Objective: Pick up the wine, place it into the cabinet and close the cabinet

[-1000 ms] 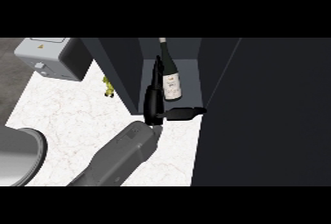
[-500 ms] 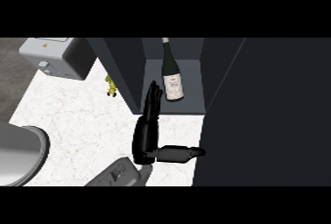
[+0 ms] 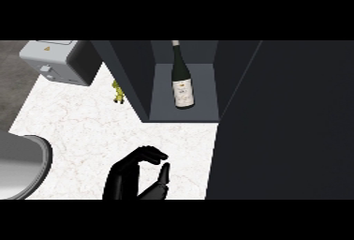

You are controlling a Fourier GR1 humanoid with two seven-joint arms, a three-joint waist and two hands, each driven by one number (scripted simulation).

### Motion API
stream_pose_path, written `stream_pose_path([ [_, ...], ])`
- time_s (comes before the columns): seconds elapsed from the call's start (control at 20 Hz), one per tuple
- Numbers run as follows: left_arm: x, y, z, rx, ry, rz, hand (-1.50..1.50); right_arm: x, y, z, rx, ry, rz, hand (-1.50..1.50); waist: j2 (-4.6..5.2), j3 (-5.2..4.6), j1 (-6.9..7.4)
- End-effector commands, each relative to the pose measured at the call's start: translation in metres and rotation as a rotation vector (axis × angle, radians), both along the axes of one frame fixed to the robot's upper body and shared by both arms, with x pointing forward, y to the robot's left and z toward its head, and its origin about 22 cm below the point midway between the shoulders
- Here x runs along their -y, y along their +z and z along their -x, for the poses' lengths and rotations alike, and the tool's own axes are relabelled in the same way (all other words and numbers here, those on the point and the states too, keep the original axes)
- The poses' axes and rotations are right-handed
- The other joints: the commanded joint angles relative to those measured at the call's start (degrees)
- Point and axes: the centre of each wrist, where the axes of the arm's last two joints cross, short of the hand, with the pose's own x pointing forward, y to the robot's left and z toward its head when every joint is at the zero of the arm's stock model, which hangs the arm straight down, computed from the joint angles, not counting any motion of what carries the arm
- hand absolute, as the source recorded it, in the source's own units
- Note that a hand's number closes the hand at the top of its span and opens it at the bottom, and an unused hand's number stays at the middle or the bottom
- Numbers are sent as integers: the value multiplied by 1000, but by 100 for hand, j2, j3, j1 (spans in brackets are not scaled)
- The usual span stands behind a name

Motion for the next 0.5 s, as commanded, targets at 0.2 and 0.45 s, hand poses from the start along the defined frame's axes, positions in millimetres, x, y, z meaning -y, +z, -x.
stream_pose_path([
  [0.2,-51,-5,28,-12,-51,-67,150,0,1,8,-13,226,233,150,12,-3,4],
  [0.45,-101,13,34,8,-40,-106,150,-6,-11,17,-92,432,145,150,2,-6,37],
])
